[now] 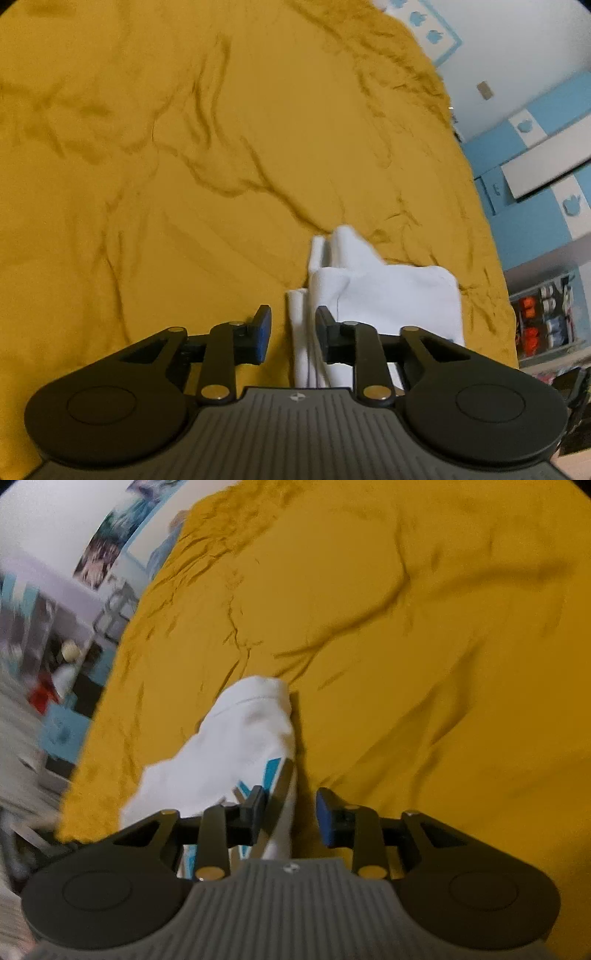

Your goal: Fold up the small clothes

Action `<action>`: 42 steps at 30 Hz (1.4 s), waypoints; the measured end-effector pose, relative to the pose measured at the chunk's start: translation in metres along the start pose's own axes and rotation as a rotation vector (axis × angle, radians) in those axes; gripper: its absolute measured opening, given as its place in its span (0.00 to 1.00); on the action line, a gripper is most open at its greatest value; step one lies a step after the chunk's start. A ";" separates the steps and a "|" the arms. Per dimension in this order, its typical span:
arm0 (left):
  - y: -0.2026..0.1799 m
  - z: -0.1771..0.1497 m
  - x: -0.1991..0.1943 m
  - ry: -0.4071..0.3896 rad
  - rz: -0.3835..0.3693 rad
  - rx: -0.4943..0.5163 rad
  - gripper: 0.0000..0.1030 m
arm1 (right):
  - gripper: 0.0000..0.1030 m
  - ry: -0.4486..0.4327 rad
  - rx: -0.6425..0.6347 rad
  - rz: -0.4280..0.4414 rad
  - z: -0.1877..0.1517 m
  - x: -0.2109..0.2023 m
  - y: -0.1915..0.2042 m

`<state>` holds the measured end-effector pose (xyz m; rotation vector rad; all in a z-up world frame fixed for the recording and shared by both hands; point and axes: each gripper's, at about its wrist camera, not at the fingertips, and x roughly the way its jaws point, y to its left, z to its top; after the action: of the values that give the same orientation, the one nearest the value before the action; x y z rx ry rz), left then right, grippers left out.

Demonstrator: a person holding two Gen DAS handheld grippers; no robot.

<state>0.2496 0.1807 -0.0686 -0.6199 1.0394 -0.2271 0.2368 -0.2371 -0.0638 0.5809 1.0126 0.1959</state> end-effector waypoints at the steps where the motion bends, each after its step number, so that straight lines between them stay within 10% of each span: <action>1: -0.008 -0.002 -0.010 -0.013 -0.008 0.041 0.27 | 0.25 -0.022 -0.069 -0.040 -0.002 -0.011 0.009; 11: -0.087 -0.059 -0.022 0.038 -0.004 0.387 0.23 | 0.18 -0.042 -0.452 -0.063 -0.066 -0.054 0.076; 20: -0.058 -0.078 0.013 0.123 0.086 0.343 0.19 | 0.17 -0.011 -0.571 -0.193 -0.099 -0.020 0.061; 42: -0.085 -0.156 -0.066 0.069 0.133 0.495 0.18 | 0.21 -0.030 -0.694 -0.210 -0.167 -0.091 0.087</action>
<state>0.0922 0.0841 -0.0267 -0.0962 1.0363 -0.3756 0.0572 -0.1406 -0.0151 -0.1533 0.8960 0.3307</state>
